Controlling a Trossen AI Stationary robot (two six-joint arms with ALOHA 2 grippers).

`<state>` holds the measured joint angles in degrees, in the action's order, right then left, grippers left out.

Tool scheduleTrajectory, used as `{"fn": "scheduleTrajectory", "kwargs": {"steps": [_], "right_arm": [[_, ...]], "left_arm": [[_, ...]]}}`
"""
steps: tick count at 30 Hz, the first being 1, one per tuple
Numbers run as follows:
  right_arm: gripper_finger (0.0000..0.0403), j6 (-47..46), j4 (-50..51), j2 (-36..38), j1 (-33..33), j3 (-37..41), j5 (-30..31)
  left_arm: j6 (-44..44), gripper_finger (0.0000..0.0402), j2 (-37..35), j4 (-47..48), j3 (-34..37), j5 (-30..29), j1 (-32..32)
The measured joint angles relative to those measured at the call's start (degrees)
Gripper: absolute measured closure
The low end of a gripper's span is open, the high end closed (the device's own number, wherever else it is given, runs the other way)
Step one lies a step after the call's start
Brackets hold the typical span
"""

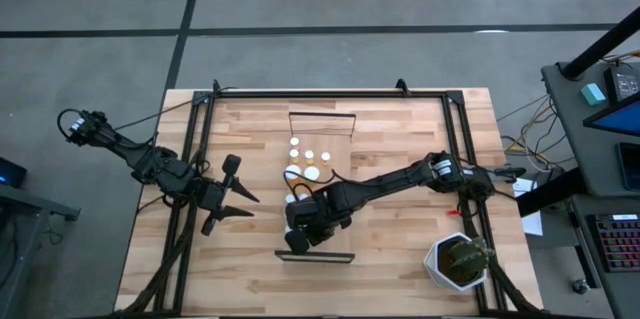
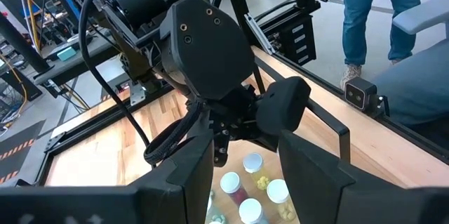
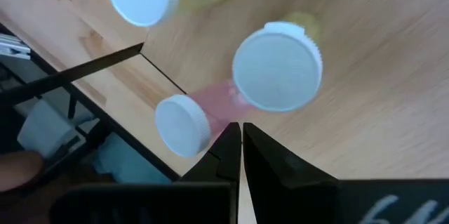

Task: Pick and place medicine bottles onto shelf by color
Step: Adjust the pill bottles on the shelf

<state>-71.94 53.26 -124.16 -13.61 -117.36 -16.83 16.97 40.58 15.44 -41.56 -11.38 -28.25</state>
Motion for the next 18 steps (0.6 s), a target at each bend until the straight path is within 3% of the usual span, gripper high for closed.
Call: {"fn": "scheduleTrajectory", "kwargs": {"steps": [18], "right_arm": [[0.0394,1.0,0.6,0.0,0.0,-0.2,-0.1]], "left_arm": [[0.0,0.0257,0.0,0.0,0.0,0.0,0.0]]}}
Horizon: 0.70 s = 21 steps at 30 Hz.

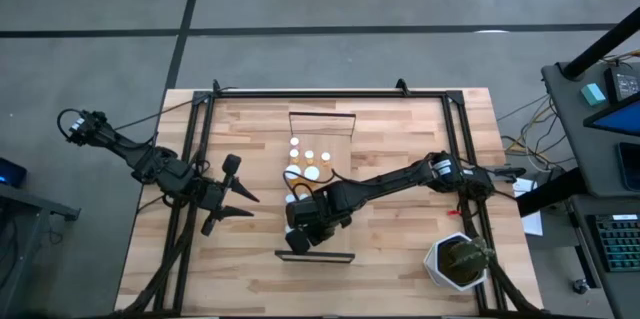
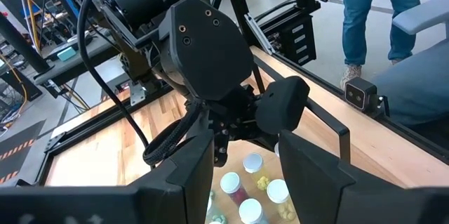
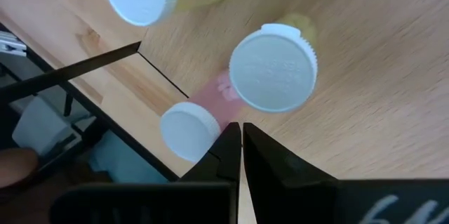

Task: Pick and place medicine bottles onto shelf by color
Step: Adjust the pill bottles on the shelf

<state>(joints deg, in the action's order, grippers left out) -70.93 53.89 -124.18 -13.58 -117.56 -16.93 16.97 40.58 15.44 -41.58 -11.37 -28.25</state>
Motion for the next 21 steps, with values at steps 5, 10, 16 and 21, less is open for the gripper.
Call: {"fn": "scheduleTrajectory", "kwargs": {"steps": [5,10,16,21], "right_arm": [[0.0394,2.8,0.3,0.9,0.0,0.0,0.0],[0.0394,5.2,0.7,4.4,-0.2,0.0,1.7],[0.0394,16.3,-0.3,8.4,-1.5,-0.1,4.8],[0.0394,37.2,-10.1,10.2,-2.9,0.3,6.8]], "left_arm": [[0.0,0.0257,0.0,-0.4,0.0,0.0,0.0],[0.0,0.0257,0.0,-2.6,0.0,0.0,0.0],[0.0,0.0257,0.0,-4.4,0.0,0.0,-0.1],[-0.1,0.0257,0.8,-7.9,0.0,0.0,-0.1]]}}
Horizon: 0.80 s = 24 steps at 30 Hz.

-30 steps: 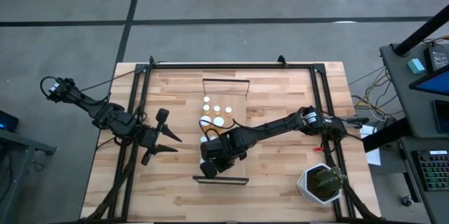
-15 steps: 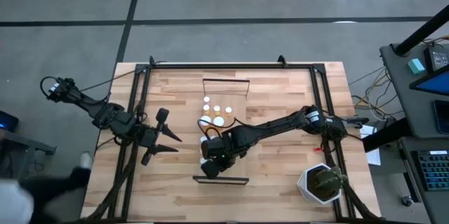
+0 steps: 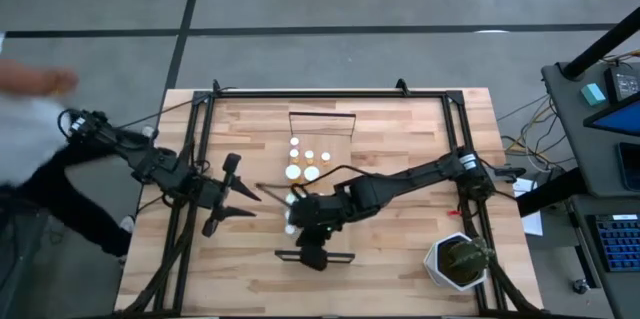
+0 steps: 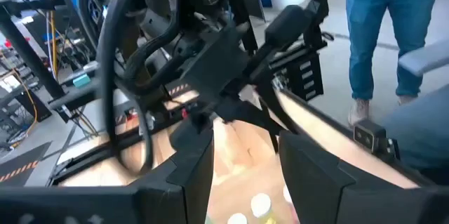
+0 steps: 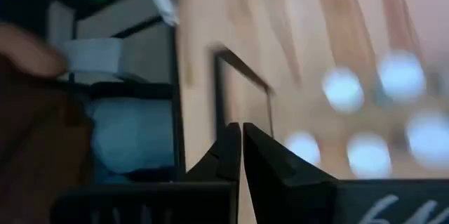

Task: Pick and place medicine bottles onto shelf by color
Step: Adjust the pill bottles on the shelf

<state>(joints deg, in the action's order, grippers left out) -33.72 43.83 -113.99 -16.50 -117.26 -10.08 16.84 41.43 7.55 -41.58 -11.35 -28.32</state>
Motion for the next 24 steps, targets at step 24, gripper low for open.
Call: {"fn": "scheduleTrajectory", "kwargs": {"steps": [24], "right_arm": [[0.0394,37.1,-40.7,19.5,-2.1,35.9,8.6]], "left_arm": [[-14.8,0.0257,20.1,-6.9,-1.6,0.2,-0.3]]}}
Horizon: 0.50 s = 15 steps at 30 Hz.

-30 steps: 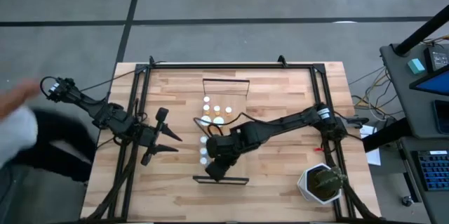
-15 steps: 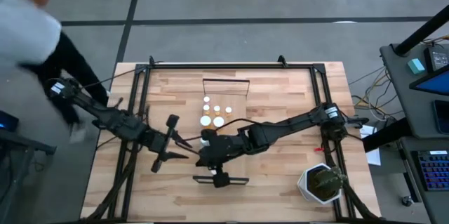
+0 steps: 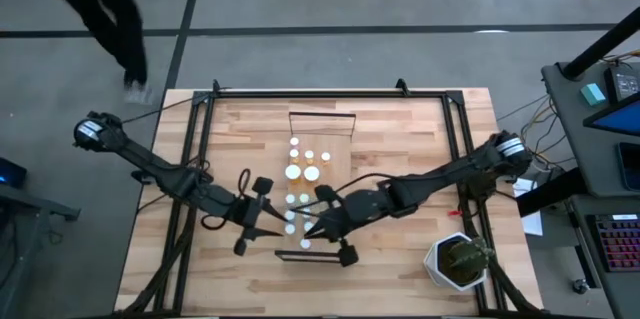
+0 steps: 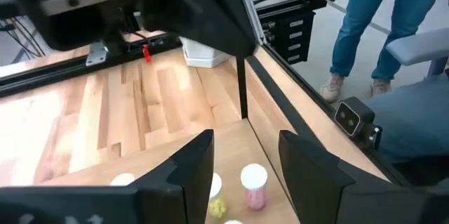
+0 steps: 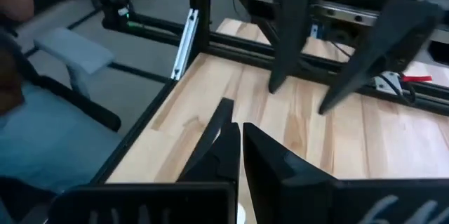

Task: Pick and place medicine bottles onto shelf by color
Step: Adjust the pill bottles on the shelf

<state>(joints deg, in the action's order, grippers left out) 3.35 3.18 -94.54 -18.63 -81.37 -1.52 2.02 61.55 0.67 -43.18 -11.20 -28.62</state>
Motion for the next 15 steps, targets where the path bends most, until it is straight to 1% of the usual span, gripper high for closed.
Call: {"fn": "scheduleTrajectory", "kwargs": {"steps": [4,8,12,15], "right_arm": [[0.0394,-0.5,-5.9,4.6,0.2,7.4,0.2],[0.0394,-0.8,-7.6,8.6,0.3,11.7,0.4],[0.0394,-0.1,-8.2,11.2,0.3,14.8,0.2],[0.0394,0.2,-8.6,13.0,0.3,16.9,0.3]], "left_arm": [[-0.7,0.0256,3.0,0.1,-2.4,0.0,0.0],[0.3,0.0248,6.4,3.3,-5.9,-1.1,0.0],[5.7,0.0248,9.7,6.1,-9.2,-1.2,0.2],[8.5,0.0267,12.4,8.1,-11.3,-1.2,0.5]]}}
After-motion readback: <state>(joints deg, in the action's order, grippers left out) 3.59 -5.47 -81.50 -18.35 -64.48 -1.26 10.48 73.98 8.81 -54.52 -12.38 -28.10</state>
